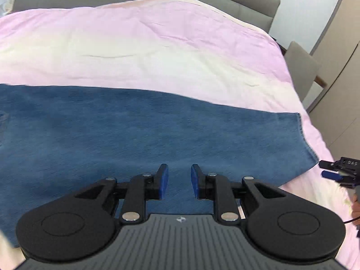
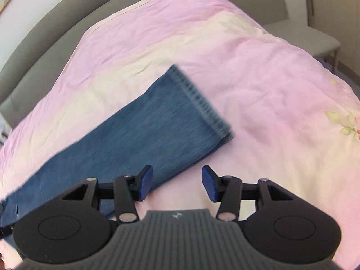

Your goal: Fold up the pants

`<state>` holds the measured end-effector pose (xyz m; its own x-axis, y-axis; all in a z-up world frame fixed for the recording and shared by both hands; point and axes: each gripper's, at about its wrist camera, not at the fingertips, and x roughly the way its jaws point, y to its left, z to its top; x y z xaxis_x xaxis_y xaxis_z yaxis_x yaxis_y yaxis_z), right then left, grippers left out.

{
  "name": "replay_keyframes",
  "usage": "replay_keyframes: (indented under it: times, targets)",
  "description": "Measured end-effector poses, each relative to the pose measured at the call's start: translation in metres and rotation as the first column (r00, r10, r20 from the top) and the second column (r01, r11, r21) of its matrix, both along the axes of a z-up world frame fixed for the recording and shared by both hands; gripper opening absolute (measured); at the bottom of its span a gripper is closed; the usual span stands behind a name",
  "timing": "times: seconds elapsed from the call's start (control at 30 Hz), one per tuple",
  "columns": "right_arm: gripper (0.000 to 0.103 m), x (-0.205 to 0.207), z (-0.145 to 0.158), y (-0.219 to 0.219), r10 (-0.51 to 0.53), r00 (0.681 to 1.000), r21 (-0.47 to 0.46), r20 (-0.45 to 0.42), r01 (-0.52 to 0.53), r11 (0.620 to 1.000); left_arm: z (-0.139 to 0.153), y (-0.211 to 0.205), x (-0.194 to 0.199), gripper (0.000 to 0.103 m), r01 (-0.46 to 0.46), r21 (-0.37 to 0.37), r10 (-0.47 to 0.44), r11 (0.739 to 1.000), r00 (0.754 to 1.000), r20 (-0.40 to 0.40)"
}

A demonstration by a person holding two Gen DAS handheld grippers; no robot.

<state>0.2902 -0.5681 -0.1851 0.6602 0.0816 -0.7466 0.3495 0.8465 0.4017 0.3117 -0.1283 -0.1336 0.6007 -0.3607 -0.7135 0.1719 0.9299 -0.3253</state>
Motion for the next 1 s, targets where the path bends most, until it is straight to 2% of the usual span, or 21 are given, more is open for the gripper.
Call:
replay_keyframes:
  times: [0.13, 0.27, 0.37, 0.5, 0.57, 0.6, 0.7, 0.77, 0.87, 0.93, 1.0]
  targets:
    - [0.045, 0.018, -0.022, -0.033, -0.093, 0.995, 0.107, -0.023, 0.095, 0.990, -0.011, -0.045, 0.022, 0.026, 0.045, -0.014, -0.045, 0.999, 0.998, -0.037]
    - [0.045, 0.031, -0.056, -0.049, -0.145, 0.987, 0.210, -0.070, 0.156, 0.965, -0.030, -0.077, 0.031, 0.024, 0.125, 0.052, -0.120, 0.991, 0.989, -0.091]
    - [0.043, 0.037, -0.078, -0.064, -0.182, 0.982, 0.289, -0.049, 0.188, 0.939, -0.052, -0.083, 0.029, 0.021, 0.151, 0.102, -0.137, 0.983, 0.981, -0.135]
    - [0.040, 0.047, -0.092, -0.067, -0.210, 0.977, 0.313, -0.027, 0.208, 0.927, -0.062, -0.077, 0.024, 0.022, 0.136, 0.083, -0.125, 0.987, 0.984, -0.129]
    - [0.034, 0.045, -0.086, -0.062, -0.197, 0.980, 0.279, -0.013, 0.193, 0.941, -0.065, -0.076, 0.025, 0.022, 0.130, 0.079, -0.118, 0.988, 0.983, -0.139]
    - [0.027, 0.044, -0.083, -0.060, -0.195, 0.981, 0.268, -0.007, 0.190, 0.945, -0.065, -0.077, 0.023, 0.022, 0.130, 0.084, -0.118, 0.988, 0.984, -0.134]
    - [0.019, 0.044, -0.066, -0.061, -0.183, 0.983, 0.240, 0.013, 0.175, 0.955, -0.064, -0.082, 0.017, 0.022, 0.138, 0.116, -0.126, 0.984, 0.987, -0.104]
    - [0.018, 0.042, -0.050, -0.059, -0.170, 0.985, 0.213, 0.035, 0.159, 0.964, -0.057, -0.080, 0.014, 0.022, 0.140, 0.109, -0.131, 0.984, 0.988, -0.085]
    - [0.017, 0.041, -0.017, -0.051, -0.122, 0.989, 0.168, 0.078, 0.108, 0.980, -0.041, -0.069, -0.005, 0.022, 0.128, 0.051, -0.125, 0.990, 0.990, -0.058]
    - [0.017, 0.041, 0.006, -0.042, -0.080, 0.991, 0.132, 0.104, 0.066, 0.989, -0.037, -0.069, -0.018, 0.022, 0.156, 0.056, -0.153, 0.986, 0.987, -0.044]
    - [0.016, 0.042, 0.028, -0.032, -0.041, 0.991, 0.098, 0.128, 0.028, 0.995, -0.046, -0.075, -0.018, 0.021, 0.169, 0.075, -0.162, 0.983, 0.983, -0.086]
